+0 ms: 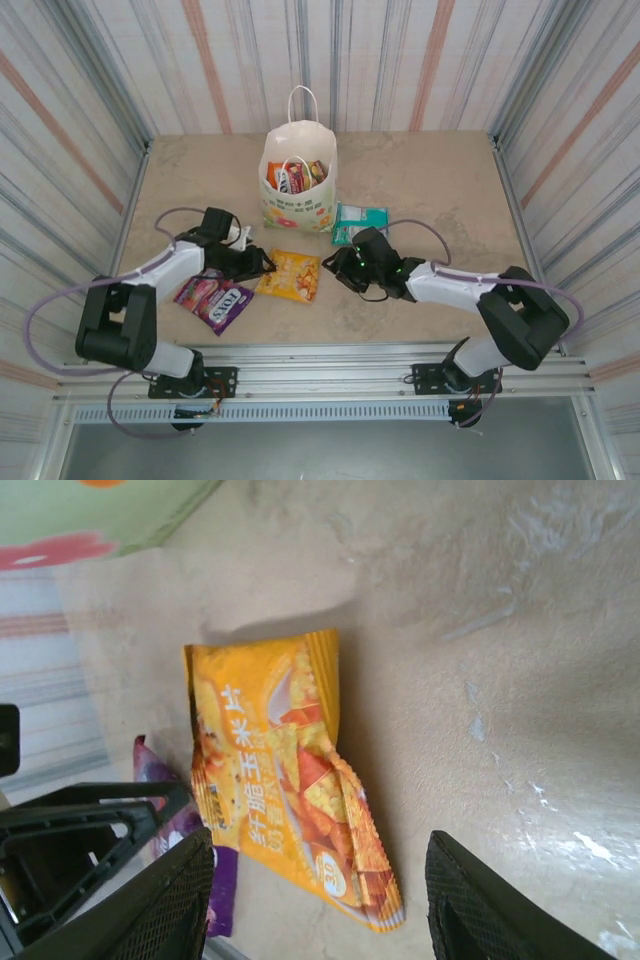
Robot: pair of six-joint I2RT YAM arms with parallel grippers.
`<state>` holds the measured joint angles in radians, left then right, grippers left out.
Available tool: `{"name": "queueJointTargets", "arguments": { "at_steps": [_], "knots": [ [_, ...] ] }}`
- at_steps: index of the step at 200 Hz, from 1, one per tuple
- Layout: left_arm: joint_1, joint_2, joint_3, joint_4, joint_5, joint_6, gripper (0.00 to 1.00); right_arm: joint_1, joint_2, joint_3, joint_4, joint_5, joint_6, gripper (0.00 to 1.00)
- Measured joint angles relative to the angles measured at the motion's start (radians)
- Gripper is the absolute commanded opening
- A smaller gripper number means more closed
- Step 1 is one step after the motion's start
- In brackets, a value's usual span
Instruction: Place the snacks into the paper bag
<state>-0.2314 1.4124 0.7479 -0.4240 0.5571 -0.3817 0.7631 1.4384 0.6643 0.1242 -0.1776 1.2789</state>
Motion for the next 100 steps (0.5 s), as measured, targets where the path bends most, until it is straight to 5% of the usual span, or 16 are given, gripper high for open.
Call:
{"name": "queueJointTargets", "arguments": {
  "at_steps": [30, 100],
  "knots": [
    [0.056, -0.029, -0.038, 0.037, 0.000, -0.047, 0.48, 0.000, -0.012, 0.038, -0.085, 0.007, -0.086, 0.55],
    [0.075, 0.066, -0.065, 0.117, 0.054, -0.095, 0.47, 0.018, 0.103, 0.131, -0.127, -0.011, -0.197, 0.52]
  ]
}}
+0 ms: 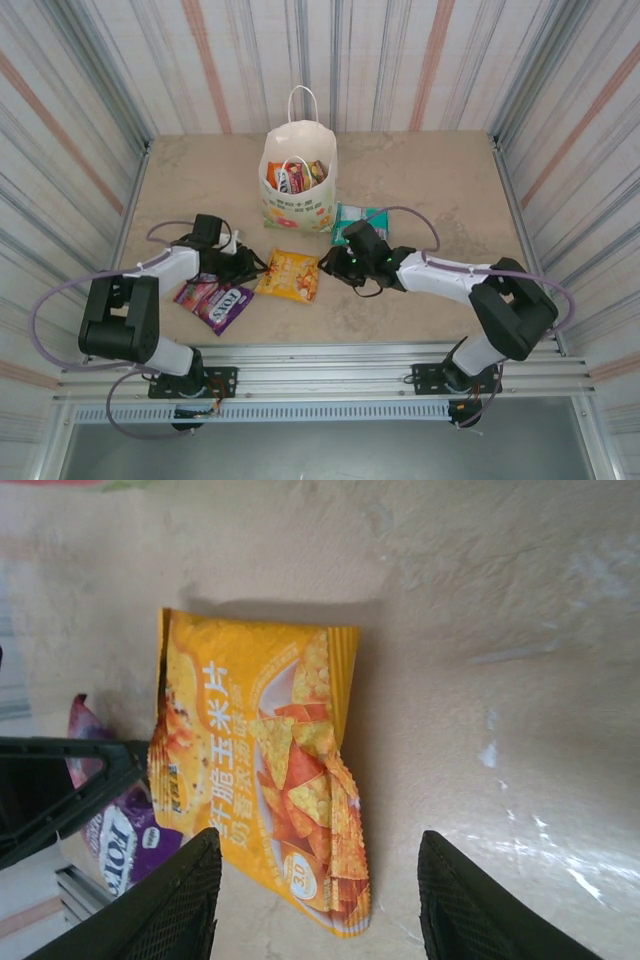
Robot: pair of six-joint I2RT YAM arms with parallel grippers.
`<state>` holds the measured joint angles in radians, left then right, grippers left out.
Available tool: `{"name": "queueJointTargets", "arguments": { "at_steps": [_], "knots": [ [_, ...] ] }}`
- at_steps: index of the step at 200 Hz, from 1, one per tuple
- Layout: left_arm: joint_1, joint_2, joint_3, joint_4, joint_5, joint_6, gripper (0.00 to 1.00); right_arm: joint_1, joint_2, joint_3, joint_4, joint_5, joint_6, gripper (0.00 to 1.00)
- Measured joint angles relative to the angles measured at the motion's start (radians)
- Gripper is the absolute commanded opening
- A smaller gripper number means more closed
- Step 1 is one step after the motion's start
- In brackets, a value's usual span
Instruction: Place the snacks into the paper bag
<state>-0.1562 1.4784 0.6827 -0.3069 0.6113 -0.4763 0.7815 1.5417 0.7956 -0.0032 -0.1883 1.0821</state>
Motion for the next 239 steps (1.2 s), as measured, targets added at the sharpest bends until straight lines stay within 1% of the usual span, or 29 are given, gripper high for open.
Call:
{"name": "queueJointTargets", "arguments": {
  "at_steps": [35, 67, 106, 131, 161, 193, 212, 239],
  "knots": [
    [0.000, 0.016, -0.002, 0.024, 0.031, -0.002, 0.47, 0.016, 0.079, 0.025, 0.006, -0.033, -0.014, 0.49],
    [0.000, 0.047, -0.004, 0.053, 0.062, -0.003, 0.47, 0.018, 0.163, 0.056, 0.027, -0.083, -0.021, 0.43],
    [-0.003, 0.090, -0.016, 0.089, 0.095, -0.003, 0.45, 0.018, 0.212, 0.068, 0.037, -0.116, -0.021, 0.34],
    [-0.024, 0.111, -0.018, 0.132, 0.126, -0.008, 0.43, 0.018, 0.233, 0.078, 0.050, -0.135, -0.021, 0.27],
    [-0.053, 0.135, -0.022, 0.180, 0.154, -0.023, 0.38, 0.017, 0.245, 0.080, 0.064, -0.152, -0.021, 0.24],
    [-0.075, 0.150, -0.022, 0.201, 0.167, -0.031, 0.33, 0.017, 0.251, 0.080, 0.079, -0.155, -0.021, 0.24],
    [-0.080, 0.151, -0.022, 0.201, 0.175, -0.041, 0.25, 0.017, 0.253, 0.080, 0.085, -0.157, -0.021, 0.25],
    [-0.081, 0.145, -0.022, 0.200, 0.180, -0.050, 0.13, 0.017, 0.253, 0.080, 0.095, -0.157, -0.021, 0.31]
  ]
}}
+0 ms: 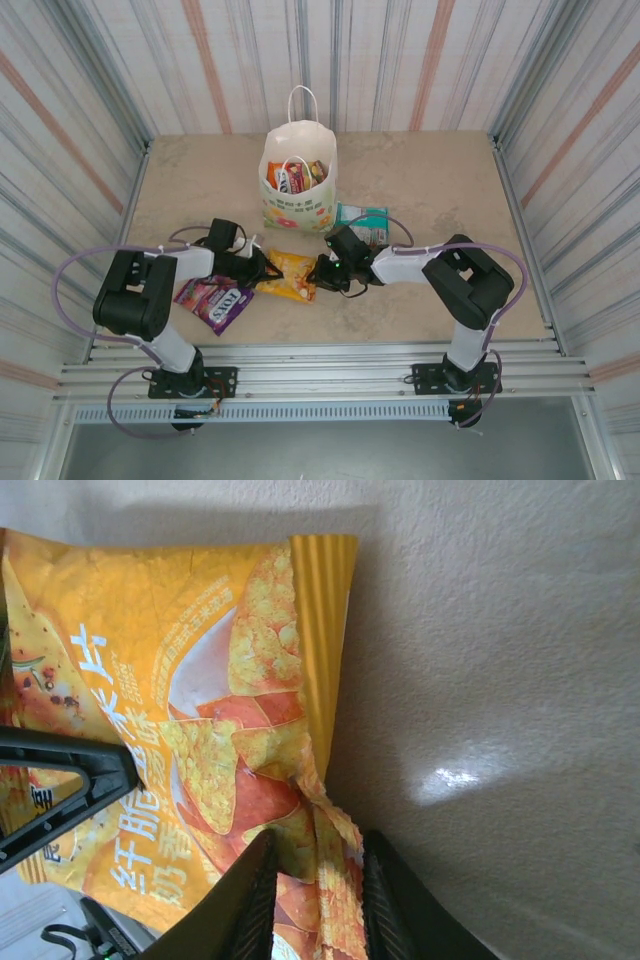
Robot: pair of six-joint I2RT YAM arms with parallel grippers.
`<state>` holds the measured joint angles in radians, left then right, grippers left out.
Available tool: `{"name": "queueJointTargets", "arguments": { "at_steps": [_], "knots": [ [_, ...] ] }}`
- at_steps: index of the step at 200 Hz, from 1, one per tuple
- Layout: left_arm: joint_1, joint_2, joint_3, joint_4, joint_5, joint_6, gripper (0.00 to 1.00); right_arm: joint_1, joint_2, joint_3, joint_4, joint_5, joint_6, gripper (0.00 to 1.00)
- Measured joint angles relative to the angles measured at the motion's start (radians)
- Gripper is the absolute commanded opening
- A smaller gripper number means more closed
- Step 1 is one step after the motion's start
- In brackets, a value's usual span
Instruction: Place the snacks into the paper bag
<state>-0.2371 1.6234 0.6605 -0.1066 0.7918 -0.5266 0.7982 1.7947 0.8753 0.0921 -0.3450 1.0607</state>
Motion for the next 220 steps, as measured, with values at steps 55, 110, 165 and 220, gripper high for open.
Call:
{"name": "queueJointTargets", "arguments": {
  "at_steps": [55, 110, 165, 220],
  "knots": [
    [-0.008, -0.147, 0.000, -0.025, 0.002, -0.001, 0.05, -0.007, -0.143, -0.099, 0.020, 0.043, -0.031, 0.49],
    [-0.063, -0.380, 0.000, -0.040, 0.048, 0.018, 0.02, -0.107, -0.465, -0.193, 0.034, 0.052, -0.209, 0.57],
    [-0.109, -0.536, 0.021, 0.057, 0.106, 0.021, 0.02, -0.280, -0.678, -0.193, 0.071, -0.166, -0.452, 0.61],
    [-0.167, -0.550, 0.118, 0.179, 0.110, 0.014, 0.02, -0.322, -0.731, -0.160, 0.103, -0.380, -0.592, 0.65]
  ]
}}
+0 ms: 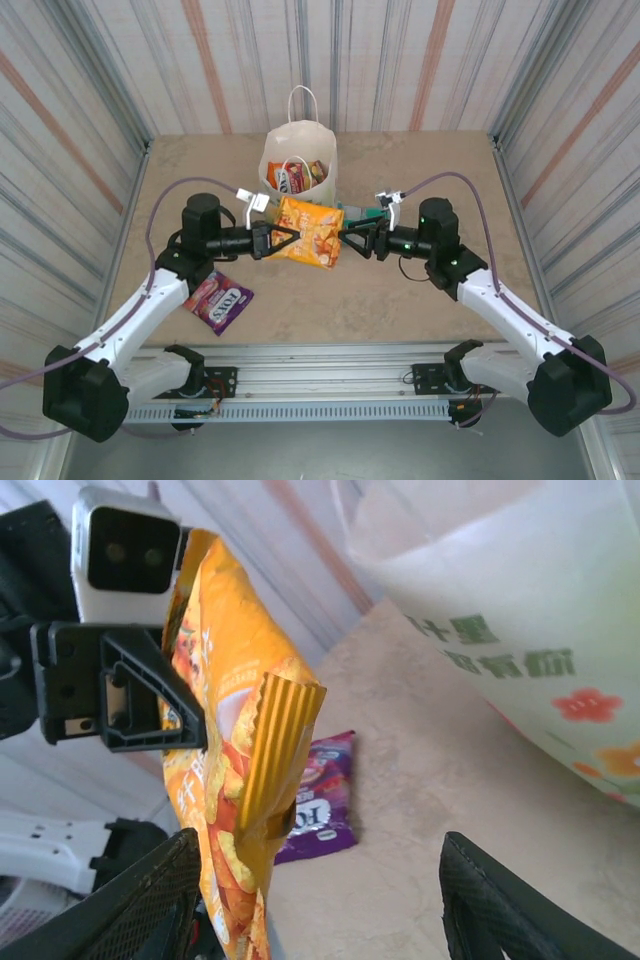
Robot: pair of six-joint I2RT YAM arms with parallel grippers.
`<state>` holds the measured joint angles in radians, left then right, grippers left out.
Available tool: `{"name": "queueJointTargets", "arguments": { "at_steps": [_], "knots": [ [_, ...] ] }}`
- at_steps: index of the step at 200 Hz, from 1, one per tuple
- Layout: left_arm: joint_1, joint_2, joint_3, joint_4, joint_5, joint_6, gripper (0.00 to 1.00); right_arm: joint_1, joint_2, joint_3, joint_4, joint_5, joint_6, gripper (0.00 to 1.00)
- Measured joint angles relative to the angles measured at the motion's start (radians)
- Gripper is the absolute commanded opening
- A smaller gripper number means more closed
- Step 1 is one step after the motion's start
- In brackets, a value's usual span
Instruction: Place the snacks into the paper bag
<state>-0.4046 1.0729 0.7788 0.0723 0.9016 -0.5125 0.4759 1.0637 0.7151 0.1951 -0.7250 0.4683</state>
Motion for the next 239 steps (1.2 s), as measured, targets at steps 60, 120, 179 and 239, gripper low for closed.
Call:
{"name": "queueJointTargets", "arguments": {
  "at_steps": [60, 120, 179, 239],
  "knots": [
    [-0.047, 0.029, 0.078, 0.077, 0.000, -0.002, 0.02, -0.005, 0.047, 0.042, 0.106, -0.171, -0.003, 0.55],
    [-0.055, 0.060, 0.095, 0.100, -0.003, -0.005, 0.02, -0.003, 0.047, 0.042, 0.185, -0.195, 0.001, 0.53],
    [-0.077, 0.091, 0.126, 0.118, -0.003, -0.009, 0.02, 0.008, 0.064, 0.042, 0.196, -0.195, 0.000, 0.37],
    [-0.080, 0.096, 0.153, 0.106, -0.004, 0.000, 0.08, 0.008, 0.065, 0.042, 0.204, -0.180, -0.002, 0.16]
  ]
}}
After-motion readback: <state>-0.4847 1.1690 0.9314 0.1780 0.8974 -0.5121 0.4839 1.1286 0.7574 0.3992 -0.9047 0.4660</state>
